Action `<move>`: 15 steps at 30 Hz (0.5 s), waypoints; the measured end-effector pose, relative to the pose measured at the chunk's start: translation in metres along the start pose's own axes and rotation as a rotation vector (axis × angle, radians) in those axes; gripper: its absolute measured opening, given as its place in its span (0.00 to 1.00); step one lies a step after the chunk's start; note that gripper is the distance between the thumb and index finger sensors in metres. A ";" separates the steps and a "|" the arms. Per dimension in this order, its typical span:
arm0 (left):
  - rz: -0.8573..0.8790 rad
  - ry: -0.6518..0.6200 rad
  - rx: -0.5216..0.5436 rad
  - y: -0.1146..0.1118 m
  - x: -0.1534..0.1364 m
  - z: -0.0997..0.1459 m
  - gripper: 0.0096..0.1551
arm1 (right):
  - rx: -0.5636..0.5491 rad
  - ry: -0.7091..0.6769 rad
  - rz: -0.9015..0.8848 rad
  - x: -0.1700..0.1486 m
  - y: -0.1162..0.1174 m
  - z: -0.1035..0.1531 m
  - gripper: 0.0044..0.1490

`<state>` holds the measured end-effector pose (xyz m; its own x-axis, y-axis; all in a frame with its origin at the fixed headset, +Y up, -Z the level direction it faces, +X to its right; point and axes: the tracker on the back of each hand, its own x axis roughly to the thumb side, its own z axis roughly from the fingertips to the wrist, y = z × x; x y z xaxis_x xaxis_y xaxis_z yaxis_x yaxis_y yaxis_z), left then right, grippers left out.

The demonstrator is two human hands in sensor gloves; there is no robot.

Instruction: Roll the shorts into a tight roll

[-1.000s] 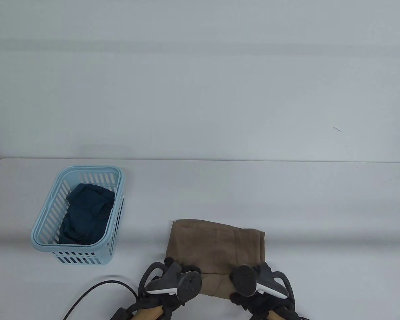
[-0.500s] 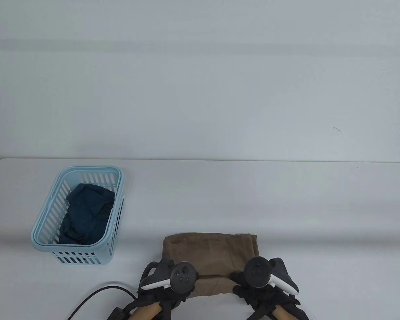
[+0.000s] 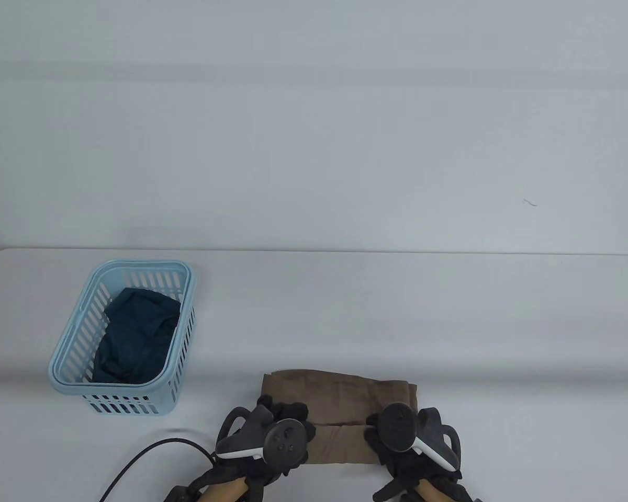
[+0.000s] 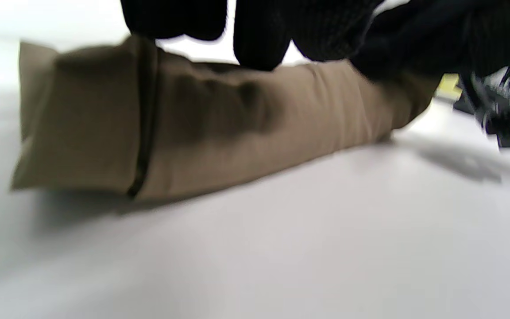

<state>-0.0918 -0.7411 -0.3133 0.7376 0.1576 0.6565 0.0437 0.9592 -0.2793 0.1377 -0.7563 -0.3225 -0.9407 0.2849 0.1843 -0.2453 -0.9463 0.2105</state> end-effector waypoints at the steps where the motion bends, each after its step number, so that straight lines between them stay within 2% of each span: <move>1: -0.021 0.004 0.006 -0.002 0.001 -0.001 0.34 | -0.020 -0.015 0.022 0.002 -0.002 0.002 0.39; 3: -0.083 0.020 -0.003 -0.005 0.002 -0.005 0.37 | -0.029 -0.053 0.067 0.004 -0.006 0.007 0.41; 5: -0.122 0.043 -0.030 -0.008 0.003 -0.009 0.39 | 0.008 -0.070 0.108 0.004 -0.007 0.011 0.43; 9: -0.161 0.078 -0.067 -0.015 0.004 -0.016 0.42 | 0.199 -0.042 0.190 0.002 0.004 0.007 0.49; 11: -0.171 0.093 -0.088 -0.018 0.003 -0.019 0.44 | 0.240 -0.034 0.218 0.001 0.009 0.005 0.52; 15: -0.151 0.127 -0.106 -0.021 -0.003 -0.023 0.44 | 0.238 -0.021 0.273 -0.001 0.020 -0.001 0.52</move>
<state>-0.0800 -0.7675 -0.3253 0.7961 -0.0233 0.6047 0.2259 0.9385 -0.2612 0.1336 -0.7753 -0.3196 -0.9583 0.0316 0.2842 0.0786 -0.9264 0.3682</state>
